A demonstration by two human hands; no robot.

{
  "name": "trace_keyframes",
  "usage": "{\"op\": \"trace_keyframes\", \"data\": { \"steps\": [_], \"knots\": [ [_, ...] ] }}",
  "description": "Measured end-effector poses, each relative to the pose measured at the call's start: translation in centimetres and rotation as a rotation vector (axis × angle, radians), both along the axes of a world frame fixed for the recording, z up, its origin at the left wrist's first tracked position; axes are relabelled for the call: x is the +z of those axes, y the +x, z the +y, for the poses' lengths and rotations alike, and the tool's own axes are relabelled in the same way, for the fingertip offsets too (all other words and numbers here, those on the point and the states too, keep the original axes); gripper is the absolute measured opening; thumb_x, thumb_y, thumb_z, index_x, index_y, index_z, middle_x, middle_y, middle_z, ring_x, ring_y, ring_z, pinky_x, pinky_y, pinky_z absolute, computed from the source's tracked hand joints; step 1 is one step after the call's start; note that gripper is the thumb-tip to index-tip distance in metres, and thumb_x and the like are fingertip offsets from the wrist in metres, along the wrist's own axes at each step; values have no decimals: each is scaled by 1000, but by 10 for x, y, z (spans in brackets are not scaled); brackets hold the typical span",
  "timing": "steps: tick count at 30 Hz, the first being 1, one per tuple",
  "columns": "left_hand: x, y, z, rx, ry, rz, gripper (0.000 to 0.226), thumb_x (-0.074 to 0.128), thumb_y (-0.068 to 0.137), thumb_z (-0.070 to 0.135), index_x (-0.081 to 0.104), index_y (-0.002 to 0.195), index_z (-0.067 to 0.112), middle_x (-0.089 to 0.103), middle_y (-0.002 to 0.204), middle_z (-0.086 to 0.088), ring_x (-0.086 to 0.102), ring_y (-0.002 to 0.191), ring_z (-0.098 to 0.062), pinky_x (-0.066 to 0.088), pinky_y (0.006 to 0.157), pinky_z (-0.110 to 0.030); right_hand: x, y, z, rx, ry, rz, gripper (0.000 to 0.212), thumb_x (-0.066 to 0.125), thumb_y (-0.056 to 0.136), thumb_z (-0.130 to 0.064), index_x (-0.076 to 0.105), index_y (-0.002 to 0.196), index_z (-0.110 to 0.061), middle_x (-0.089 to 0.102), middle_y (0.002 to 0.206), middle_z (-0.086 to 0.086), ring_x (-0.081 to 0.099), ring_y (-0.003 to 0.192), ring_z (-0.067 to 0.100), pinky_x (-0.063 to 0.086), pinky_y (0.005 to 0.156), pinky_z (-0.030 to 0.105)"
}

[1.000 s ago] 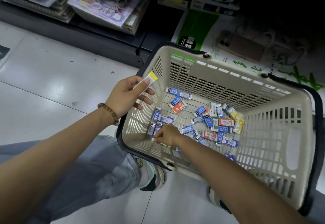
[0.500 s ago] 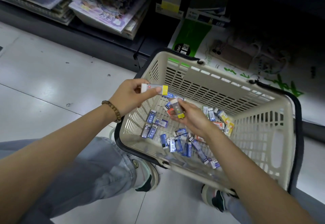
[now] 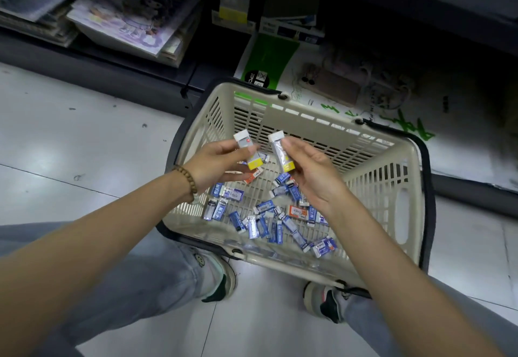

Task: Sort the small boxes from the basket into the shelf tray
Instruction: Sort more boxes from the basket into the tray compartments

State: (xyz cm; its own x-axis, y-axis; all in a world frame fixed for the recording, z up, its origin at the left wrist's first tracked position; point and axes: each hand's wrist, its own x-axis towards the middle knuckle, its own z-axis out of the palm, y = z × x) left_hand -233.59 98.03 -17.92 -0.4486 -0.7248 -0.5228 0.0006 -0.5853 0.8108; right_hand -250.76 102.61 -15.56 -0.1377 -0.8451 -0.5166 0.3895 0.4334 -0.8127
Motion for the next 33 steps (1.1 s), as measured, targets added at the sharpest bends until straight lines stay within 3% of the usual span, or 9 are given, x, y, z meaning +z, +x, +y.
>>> {"op": "trace_keyframes", "data": {
  "steps": [5, 11, 13, 17, 21, 24, 28, 30, 33],
  "knots": [
    [-9, -11, 2, -43, 131, 23, 41, 44, 93, 44, 61, 110, 11, 67, 107, -10, 70, 88, -24, 59, 72, -31, -22, 17, -3, -24, 45, -33, 4, 62, 87, -8, 66, 86, -9, 68, 79, 2, 62, 68, 10, 54, 64, 18],
    [-26, -12, 0, -30, 91, -41, 18, 56, 90, 24, 64, 100, 11, 69, 97, -6, 70, 78, -15, 57, 65, -23, -61, -1, 2, 47, 105, 17, 17, 58, 91, -23, 71, 89, -13, 73, 84, -3, 67, 72, 7, 55, 67, 18],
    [-29, -9, -4, 41, 124, -65, 14, 56, 90, 23, 61, 96, 12, 69, 90, -4, 70, 72, -13, 58, 63, -23, -87, -20, 9, 164, 236, 225, 18, 59, 90, -26, 71, 96, -12, 70, 91, 3, 64, 73, 11, 55, 67, 20],
    [-33, -9, -10, 115, 184, -33, 8, 51, 94, 18, 56, 95, 11, 69, 88, -6, 71, 71, -17, 59, 63, -28, -147, -34, 27, 591, 467, 617, 28, 65, 88, -22, 69, 96, 4, 59, 71, 9, 53, 61, 19, 45, 54, 25],
    [-33, -9, -12, 101, 158, -28, 10, 49, 95, 18, 54, 95, 10, 68, 88, -7, 71, 70, -17, 58, 57, -26, -177, -22, 36, 794, 451, 815, 24, 69, 85, -22, 68, 86, 2, 62, 79, 13, 52, 71, 18, 39, 67, 26],
    [-29, -12, -14, 103, 119, -29, 12, 50, 94, 24, 53, 96, 13, 68, 80, -5, 71, 66, -17, 56, 54, -24, -167, -27, 34, 644, 402, 753, 16, 67, 86, -15, 68, 90, 1, 61, 86, 6, 54, 79, 15, 43, 72, 25],
    [-16, -30, -16, 42, 2, -95, 24, 47, 94, 39, 51, 95, 15, 61, 74, -1, 61, 49, -9, 50, 43, -20, -104, -57, 26, 396, 315, 504, 15, 61, 90, -9, 59, 75, -10, 60, 76, 6, 62, 59, 6, 54, 64, 17],
    [-4, -44, -17, -11, -43, -98, 29, 45, 94, 43, 51, 96, 15, 57, 75, -1, 53, 44, -6, 45, 39, -18, -59, -72, 24, 330, 248, 419, 5, 60, 89, -5, 59, 90, -9, 64, 78, 8, 64, 55, 4, 55, 58, 15],
    [22, -65, -16, -87, -66, -63, 28, 46, 95, 39, 52, 107, 14, 60, 82, 0, 53, 54, -8, 45, 47, -20, 12, -92, 23, 286, 137, 436, 17, 59, 89, -5, 56, 105, -9, 66, 82, 10, 65, 61, 12, 56, 63, 21]
  ]
}}
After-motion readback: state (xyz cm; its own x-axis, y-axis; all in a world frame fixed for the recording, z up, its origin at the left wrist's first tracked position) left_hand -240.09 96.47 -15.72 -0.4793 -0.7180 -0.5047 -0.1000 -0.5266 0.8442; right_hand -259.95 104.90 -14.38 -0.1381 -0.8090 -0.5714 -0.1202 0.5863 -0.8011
